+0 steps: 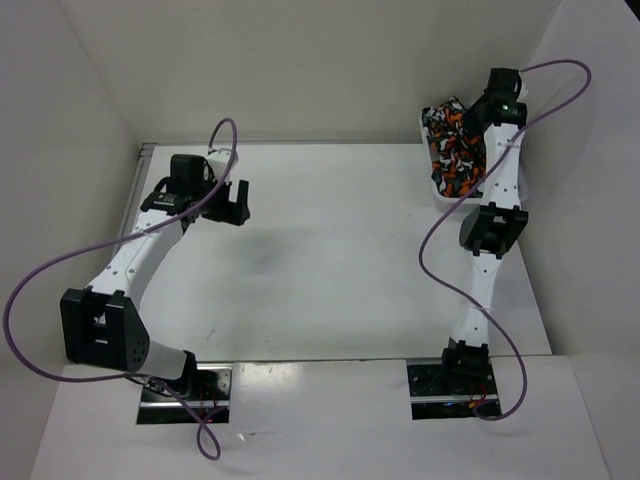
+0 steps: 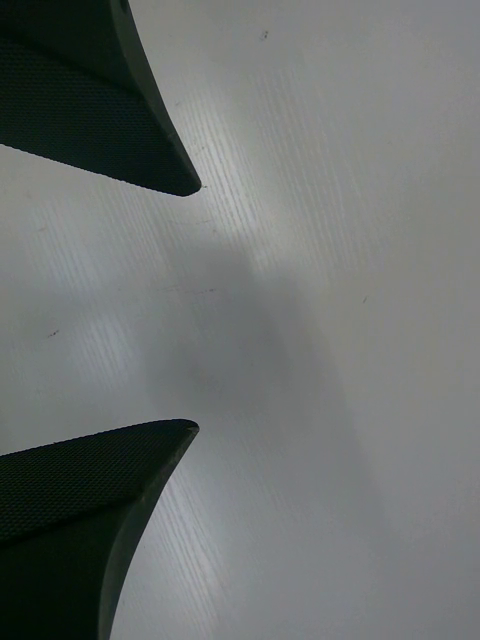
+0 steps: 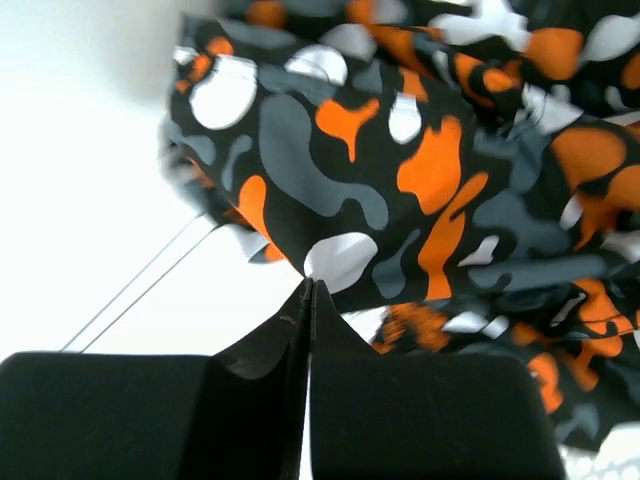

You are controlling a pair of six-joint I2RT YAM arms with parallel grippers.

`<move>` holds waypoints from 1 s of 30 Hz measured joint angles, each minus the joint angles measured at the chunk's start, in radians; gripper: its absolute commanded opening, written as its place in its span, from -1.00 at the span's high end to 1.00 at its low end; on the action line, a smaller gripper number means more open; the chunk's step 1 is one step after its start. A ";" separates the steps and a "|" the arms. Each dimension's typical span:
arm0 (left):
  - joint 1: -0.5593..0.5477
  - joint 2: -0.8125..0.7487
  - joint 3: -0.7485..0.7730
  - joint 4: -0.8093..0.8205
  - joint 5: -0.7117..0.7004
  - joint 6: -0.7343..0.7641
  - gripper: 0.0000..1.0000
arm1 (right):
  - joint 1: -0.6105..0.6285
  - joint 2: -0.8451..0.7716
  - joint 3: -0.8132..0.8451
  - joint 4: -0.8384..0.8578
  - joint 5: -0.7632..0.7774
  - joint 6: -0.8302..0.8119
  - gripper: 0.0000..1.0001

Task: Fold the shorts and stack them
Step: Grab the shorts from the pile, then move the shorts to the center of the board

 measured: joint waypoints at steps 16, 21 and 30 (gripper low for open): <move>0.000 -0.074 0.000 0.002 0.026 0.000 -0.98 | 0.089 -0.543 -0.157 -0.011 0.026 -0.053 1.00; 0.000 -0.090 0.000 0.003 0.044 0.000 -0.98 | 0.122 -0.628 -0.214 -0.032 0.052 -0.072 1.00; 0.019 -0.126 -0.001 0.004 0.064 0.000 -0.98 | 0.222 -0.778 -0.319 -0.055 0.057 -0.103 1.00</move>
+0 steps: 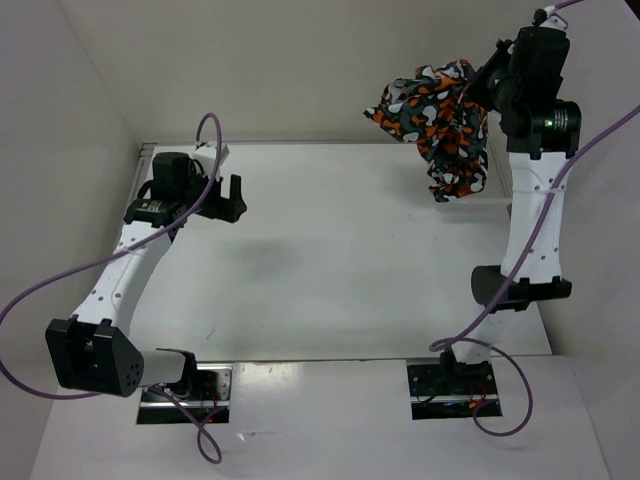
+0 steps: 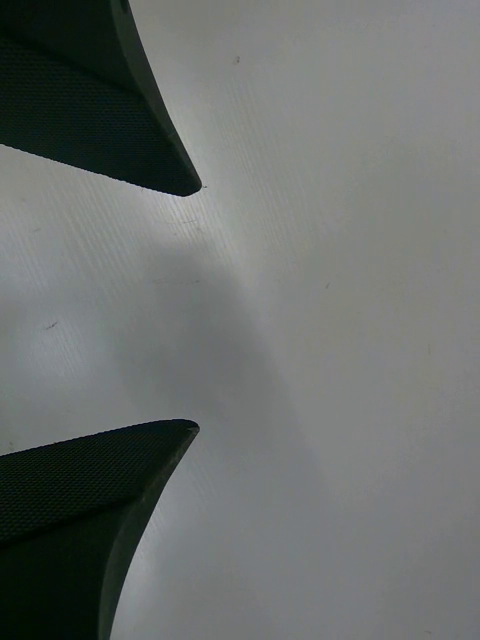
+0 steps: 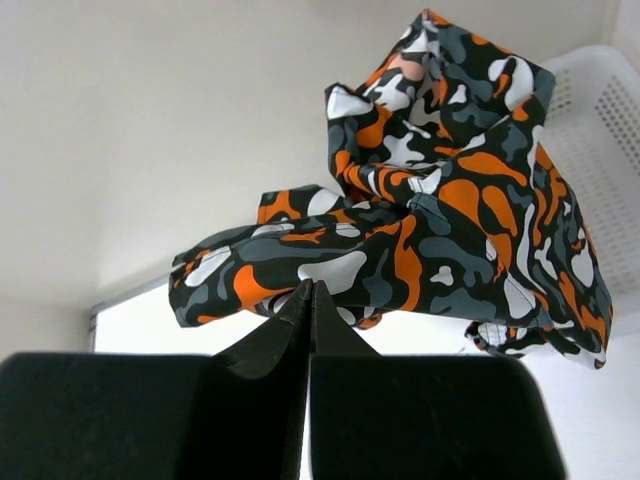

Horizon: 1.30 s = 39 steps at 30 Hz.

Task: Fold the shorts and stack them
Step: Move the shorts to the center of the board

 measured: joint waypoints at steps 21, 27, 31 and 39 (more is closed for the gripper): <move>0.008 -0.081 0.046 -0.050 0.017 0.000 -0.98 | 0.089 -0.671 -0.934 0.270 -0.574 0.002 1.00; 0.009 -0.086 0.046 -0.050 0.064 0.000 -0.98 | 0.111 -0.678 -1.019 0.357 -0.736 0.013 0.94; 0.002 -0.084 0.042 -0.048 0.104 0.000 -0.98 | 0.114 -0.703 -1.102 0.409 -0.767 0.021 0.86; -0.103 -0.079 -0.082 -0.029 0.182 -0.001 -0.98 | 0.234 -0.597 -1.289 0.459 -0.639 0.051 -0.33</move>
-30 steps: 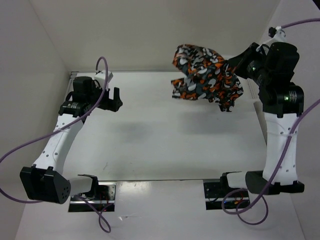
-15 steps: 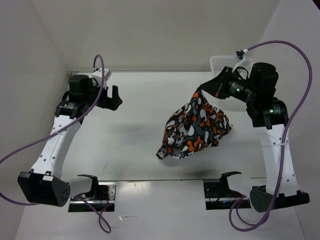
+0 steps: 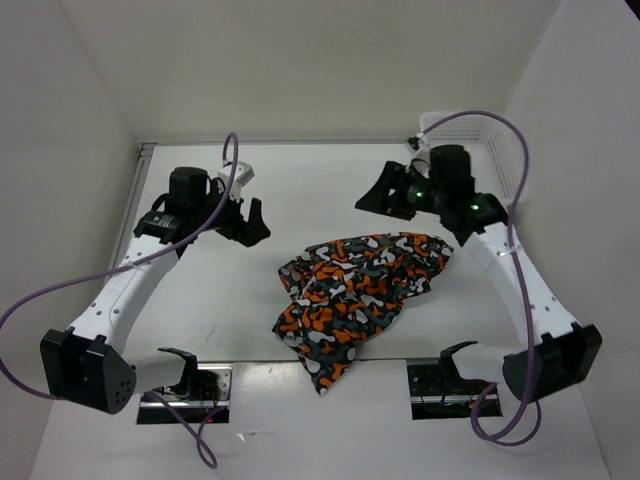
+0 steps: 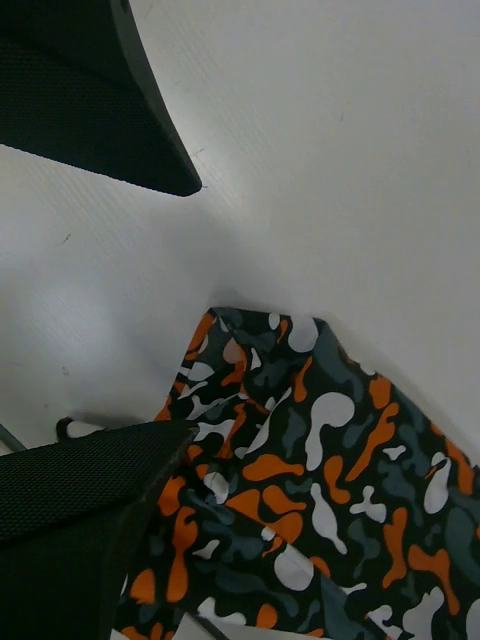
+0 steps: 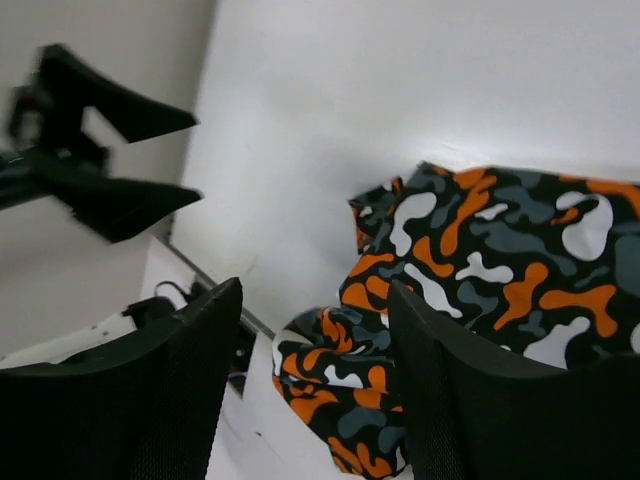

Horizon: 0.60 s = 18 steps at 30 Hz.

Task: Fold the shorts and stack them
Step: Move the shorts to the center of the board

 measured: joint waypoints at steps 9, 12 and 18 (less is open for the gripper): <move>-0.150 -0.032 -0.097 -0.016 0.064 0.000 -1.00 | 0.071 -0.082 -0.222 -0.018 0.373 0.052 -0.58; -0.262 -0.066 -0.200 -0.033 0.090 0.000 -1.00 | 0.060 -0.190 -0.329 -0.028 0.431 0.101 -0.64; -0.411 -0.156 -0.281 -0.060 0.137 0.000 -1.00 | 0.060 -0.275 -0.478 -0.032 0.441 0.260 -0.61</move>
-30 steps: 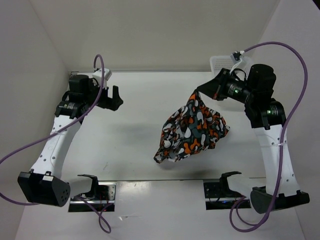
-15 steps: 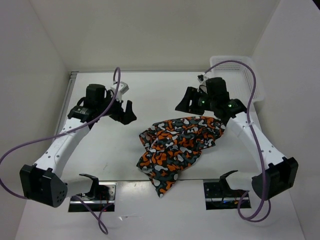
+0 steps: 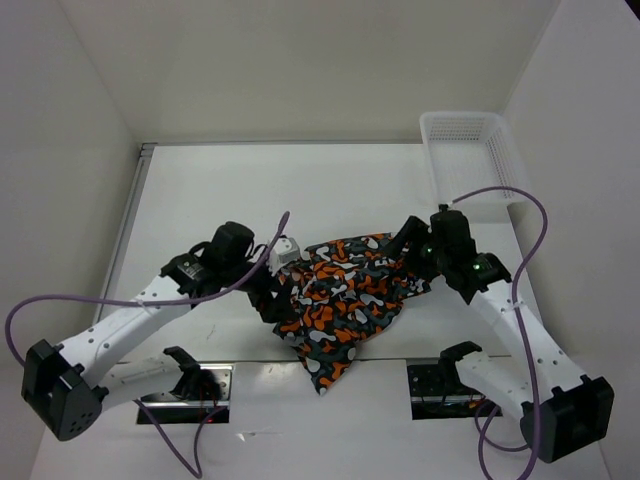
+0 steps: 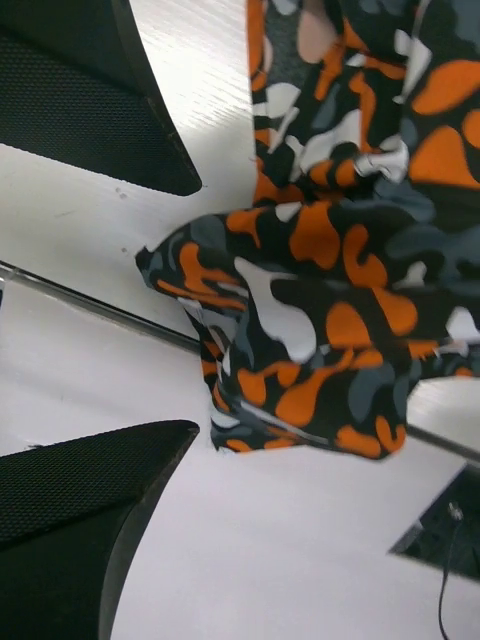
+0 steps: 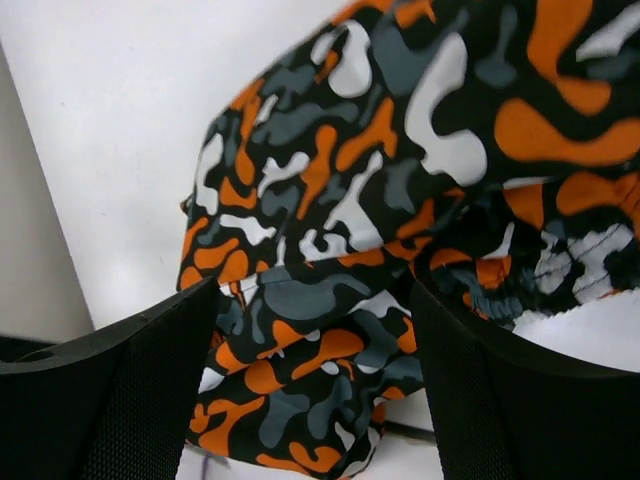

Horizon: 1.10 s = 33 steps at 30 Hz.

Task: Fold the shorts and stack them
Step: Move the shorts to the center of the board, then flatten the shorts out

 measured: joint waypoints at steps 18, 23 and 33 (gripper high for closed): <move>-0.092 0.303 0.002 0.212 -0.076 -0.010 0.55 | 0.000 -0.304 -0.332 0.006 0.048 0.460 -0.60; -0.085 0.289 0.087 0.206 -0.172 0.000 0.99 | 0.000 -0.314 -0.384 -0.005 0.065 0.516 -0.49; 0.018 0.265 0.246 0.198 -0.263 0.000 0.99 | 0.000 -0.023 -0.389 0.164 0.100 0.448 -0.46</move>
